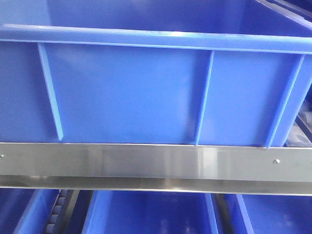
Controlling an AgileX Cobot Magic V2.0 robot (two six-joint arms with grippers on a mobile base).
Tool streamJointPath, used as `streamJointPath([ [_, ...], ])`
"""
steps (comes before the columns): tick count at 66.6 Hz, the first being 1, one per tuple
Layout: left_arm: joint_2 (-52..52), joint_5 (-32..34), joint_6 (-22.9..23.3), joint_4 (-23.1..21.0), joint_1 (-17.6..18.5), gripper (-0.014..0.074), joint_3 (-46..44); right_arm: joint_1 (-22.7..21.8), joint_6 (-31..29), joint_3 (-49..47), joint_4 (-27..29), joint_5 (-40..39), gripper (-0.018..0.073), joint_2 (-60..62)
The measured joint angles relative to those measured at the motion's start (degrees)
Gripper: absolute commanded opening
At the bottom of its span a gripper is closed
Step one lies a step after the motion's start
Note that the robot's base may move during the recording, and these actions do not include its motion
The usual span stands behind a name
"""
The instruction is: Grab silver tray and place in blue box
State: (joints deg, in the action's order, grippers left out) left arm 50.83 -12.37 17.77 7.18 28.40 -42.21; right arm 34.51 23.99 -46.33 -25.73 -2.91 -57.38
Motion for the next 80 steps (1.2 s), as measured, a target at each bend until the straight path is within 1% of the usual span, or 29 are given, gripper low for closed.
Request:
streamJointPath([
  [4,-4.2,1.5,0.0,0.9,0.0,-0.0006,3.0,0.0,-0.1,3.2,-2.2,-2.7,0.0054,3.9],
  [9,-10.3,1.4,0.0,1.4,0.0,-0.0006,6.4,0.0,-0.2,6.7,-3.2,-3.7,0.0054,8.7],
  [21,-24.1,-0.9,0.0,1.6,0.0,-0.0006,11.6,0.0,-0.2,14.1,-3.6,-1.1,0.0054,21.4],
  [31,-31.6,-2.2,0.0,1.6,0.0,-0.0006,13.2,0.0,-0.2,17.7,-3.6,0.2,0.0054,29.3],
  [39,-33.6,-2.2,0.0,1.6,0.0,-0.0006,13.2,0.0,-0.2,18.6,-3.6,0.4,0.0054,31.5],
  [70,-33.6,-2.2,0.0,1.6,0.0,-0.0006,13.2,0.0,-0.3,18.9,-3.6,0.7,0.0054,31.4],
  [76,-33.6,-2.2,0.0,1.6,0.0,-0.0006,13.2,-1.4,-0.3,19.0,-3.6,1.5,0.0054,31.5],
  [80,-33.6,-2.2,0.0,1.6,0.0,-0.0006,13.2,-3.2,-0.5,19.4,-3.5,1.9,0.0054,31.5],
])
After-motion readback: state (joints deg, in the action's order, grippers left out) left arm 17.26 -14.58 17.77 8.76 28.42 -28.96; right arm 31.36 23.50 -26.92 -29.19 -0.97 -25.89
